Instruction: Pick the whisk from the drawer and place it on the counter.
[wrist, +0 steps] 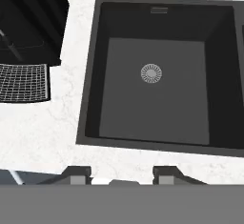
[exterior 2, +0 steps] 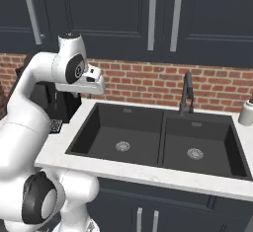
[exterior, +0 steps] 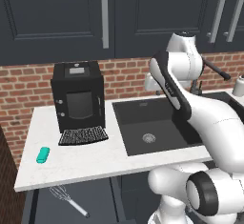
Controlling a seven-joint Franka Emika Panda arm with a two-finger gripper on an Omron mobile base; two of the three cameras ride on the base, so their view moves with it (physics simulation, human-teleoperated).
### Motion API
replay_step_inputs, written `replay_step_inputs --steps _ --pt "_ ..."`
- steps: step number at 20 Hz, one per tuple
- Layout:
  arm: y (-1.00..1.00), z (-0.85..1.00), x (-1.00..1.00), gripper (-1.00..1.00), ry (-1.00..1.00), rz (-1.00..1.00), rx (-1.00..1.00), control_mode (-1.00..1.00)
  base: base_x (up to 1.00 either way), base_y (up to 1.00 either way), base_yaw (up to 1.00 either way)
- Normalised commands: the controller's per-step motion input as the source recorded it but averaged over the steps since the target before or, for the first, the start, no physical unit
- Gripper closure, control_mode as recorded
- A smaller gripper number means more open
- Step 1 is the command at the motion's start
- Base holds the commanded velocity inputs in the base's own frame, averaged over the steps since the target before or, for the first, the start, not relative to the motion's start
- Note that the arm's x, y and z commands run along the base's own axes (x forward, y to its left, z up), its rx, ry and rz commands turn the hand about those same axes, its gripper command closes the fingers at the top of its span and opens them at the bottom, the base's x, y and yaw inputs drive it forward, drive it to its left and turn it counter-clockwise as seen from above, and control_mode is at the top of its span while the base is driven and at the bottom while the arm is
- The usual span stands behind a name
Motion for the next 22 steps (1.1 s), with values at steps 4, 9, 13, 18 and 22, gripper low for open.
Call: replay_step_inputs --steps 4,9,13,18,22 --pt "0.02 0.0 -0.66 -1.0 -0.08 0.03 0.0 -1.0 0.0 0.0 0.0" --pt "0.17 -0.16 -1.0 -1.0 -0.01 0.2 -0.1 -1.0 0.0 0.0 0.0" --pt "0.02 -0.34 -1.0 -1.0 0.0 0.2 -0.02 -1.0 0.0 0.0 0.0" --pt "0.0 -0.31 -0.72 -1.0 0.01 0.2 0.0 -1.0 0.0 0.0 0.0" --pt "-0.01 -0.48 -0.24 -1.0 0.1 0.2 0.0 -1.0 0.0 0.0 0.0"
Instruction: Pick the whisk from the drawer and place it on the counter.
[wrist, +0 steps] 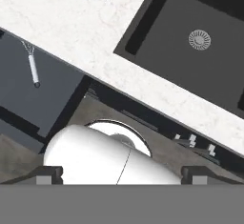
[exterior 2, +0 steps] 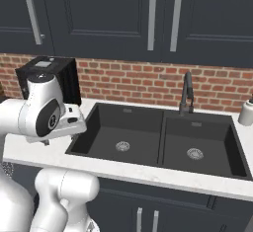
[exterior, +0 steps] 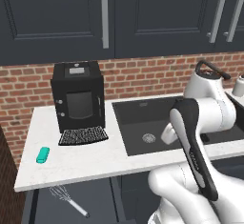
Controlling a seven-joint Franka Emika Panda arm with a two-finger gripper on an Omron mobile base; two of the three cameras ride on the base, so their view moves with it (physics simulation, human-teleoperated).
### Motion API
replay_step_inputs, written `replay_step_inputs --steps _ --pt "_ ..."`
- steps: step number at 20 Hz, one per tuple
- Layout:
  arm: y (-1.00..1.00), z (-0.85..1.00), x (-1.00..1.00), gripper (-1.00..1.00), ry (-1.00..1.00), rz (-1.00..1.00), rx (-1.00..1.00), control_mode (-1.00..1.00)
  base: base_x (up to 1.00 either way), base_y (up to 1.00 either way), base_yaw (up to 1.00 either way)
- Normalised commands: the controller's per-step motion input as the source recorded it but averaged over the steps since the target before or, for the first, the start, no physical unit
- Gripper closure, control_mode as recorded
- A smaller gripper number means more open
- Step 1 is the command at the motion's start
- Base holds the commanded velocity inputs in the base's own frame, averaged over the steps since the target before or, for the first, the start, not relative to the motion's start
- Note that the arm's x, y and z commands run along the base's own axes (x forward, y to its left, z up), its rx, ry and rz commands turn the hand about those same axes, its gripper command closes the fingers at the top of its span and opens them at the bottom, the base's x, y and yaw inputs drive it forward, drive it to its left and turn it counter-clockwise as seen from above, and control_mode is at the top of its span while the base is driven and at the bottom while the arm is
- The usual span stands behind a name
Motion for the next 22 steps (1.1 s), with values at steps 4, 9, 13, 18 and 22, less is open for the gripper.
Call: replay_step_inputs --steps 4,9,13,18,22 --pt "-0.12 -0.3 -0.02 -1.0 0.12 0.13 0.0 1.0 0.0 -0.03 0.04" --pt "0.0 0.0 0.0 -1.0 0.0 0.0 0.0 1.0 -0.05 -0.29 0.34" --pt "0.0 0.0 0.0 -1.0 0.0 0.0 0.0 1.0 -0.2 -0.58 0.58" --pt "0.0 0.0 0.0 -1.0 0.0 0.0 0.0 1.0 -0.11 -0.42 0.77" --pt "0.0 0.0 0.0 -1.0 0.0 0.0 0.0 1.0 -0.36 -0.47 0.76"
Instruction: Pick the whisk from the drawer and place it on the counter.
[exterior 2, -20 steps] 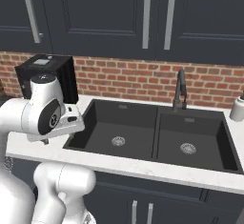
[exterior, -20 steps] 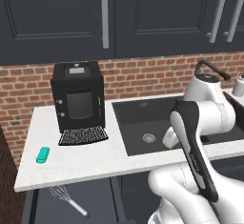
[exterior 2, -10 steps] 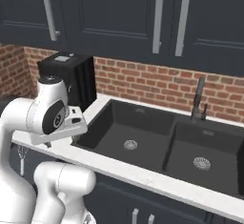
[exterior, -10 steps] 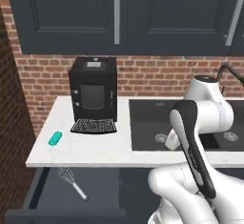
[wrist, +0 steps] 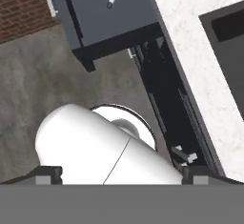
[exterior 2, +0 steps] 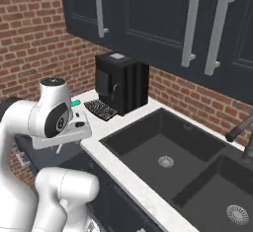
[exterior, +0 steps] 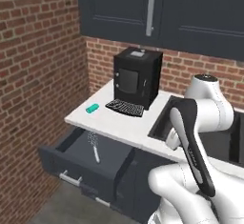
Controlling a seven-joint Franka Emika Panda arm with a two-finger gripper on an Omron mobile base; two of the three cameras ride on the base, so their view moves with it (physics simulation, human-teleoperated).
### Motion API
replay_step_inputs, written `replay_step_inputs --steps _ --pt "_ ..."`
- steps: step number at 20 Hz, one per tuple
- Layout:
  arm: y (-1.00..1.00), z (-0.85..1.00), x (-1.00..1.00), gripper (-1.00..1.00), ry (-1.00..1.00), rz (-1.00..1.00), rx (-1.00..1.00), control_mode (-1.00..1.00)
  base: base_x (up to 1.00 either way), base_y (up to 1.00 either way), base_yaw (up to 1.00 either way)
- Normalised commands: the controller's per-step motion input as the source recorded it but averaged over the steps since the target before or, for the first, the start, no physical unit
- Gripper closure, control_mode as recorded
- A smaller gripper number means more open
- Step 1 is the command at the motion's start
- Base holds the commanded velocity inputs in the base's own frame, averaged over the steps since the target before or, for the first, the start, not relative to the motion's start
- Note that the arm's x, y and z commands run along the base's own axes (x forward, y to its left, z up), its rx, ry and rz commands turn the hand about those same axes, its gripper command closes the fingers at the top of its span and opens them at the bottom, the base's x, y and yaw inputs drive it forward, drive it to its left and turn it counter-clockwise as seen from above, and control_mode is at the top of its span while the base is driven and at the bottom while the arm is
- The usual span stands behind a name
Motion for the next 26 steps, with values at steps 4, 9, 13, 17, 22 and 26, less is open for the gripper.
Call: replay_step_inputs --steps 4,9,13,17,22,26 --pt "0.0 0.0 0.0 -1.0 0.0 0.0 0.0 1.0 -0.18 -0.08 0.79" --pt "0.0 0.0 0.0 -1.0 0.0 0.0 0.0 1.0 0.0 -0.02 0.75" --pt "0.0 0.0 0.0 -1.0 0.0 0.0 0.0 1.0 0.09 -0.42 0.41" --pt "0.0 0.0 0.0 -1.0 0.0 0.0 0.0 1.0 0.04 -0.86 0.1" --pt "0.0 0.0 0.0 -1.0 0.0 0.0 0.0 1.0 -0.05 -0.59 0.0" --pt "0.14 0.0 -0.24 -1.0 0.0 0.07 0.0 -1.0 0.0 0.0 0.0"
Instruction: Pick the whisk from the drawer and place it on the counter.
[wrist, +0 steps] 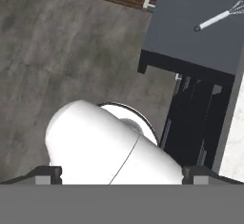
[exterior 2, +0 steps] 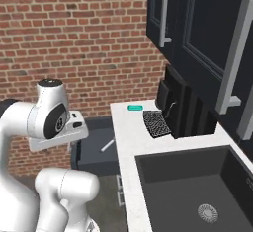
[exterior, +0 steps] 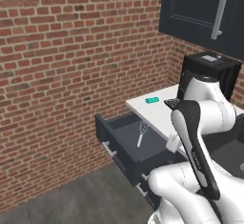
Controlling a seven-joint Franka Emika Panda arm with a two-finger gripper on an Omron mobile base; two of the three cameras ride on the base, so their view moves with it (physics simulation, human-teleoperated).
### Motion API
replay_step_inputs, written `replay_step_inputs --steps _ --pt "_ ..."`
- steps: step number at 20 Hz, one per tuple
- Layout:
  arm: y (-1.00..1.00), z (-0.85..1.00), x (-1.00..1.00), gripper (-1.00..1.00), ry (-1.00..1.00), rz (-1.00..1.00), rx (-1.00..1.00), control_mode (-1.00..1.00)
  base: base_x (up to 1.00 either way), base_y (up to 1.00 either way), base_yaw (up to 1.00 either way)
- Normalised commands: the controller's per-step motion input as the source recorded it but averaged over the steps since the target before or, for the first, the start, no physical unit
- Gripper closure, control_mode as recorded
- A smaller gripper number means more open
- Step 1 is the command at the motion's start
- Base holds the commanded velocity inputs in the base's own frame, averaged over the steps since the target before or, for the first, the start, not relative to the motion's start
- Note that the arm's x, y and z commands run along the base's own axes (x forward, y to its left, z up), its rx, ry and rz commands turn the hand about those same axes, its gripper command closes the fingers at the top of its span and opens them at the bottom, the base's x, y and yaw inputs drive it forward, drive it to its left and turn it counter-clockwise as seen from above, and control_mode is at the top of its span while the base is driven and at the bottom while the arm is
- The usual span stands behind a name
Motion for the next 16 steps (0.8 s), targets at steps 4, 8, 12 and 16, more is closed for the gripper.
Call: replay_step_inputs --steps 4,8,12,16 --pt "0.31 0.0 -0.09 -1.0 0.0 0.08 0.0 -1.0 0.0 0.0 0.0" --pt "0.3 0.0 0.54 -1.0 0.14 -0.1 0.0 -1.0 0.0 0.0 0.0" --pt "0.32 -0.13 0.84 -1.0 0.22 -0.18 0.0 -1.0 0.0 0.0 0.0" --pt "0.1 -0.42 0.74 -1.0 0.18 -0.13 0.0 -1.0 0.0 0.0 0.0"
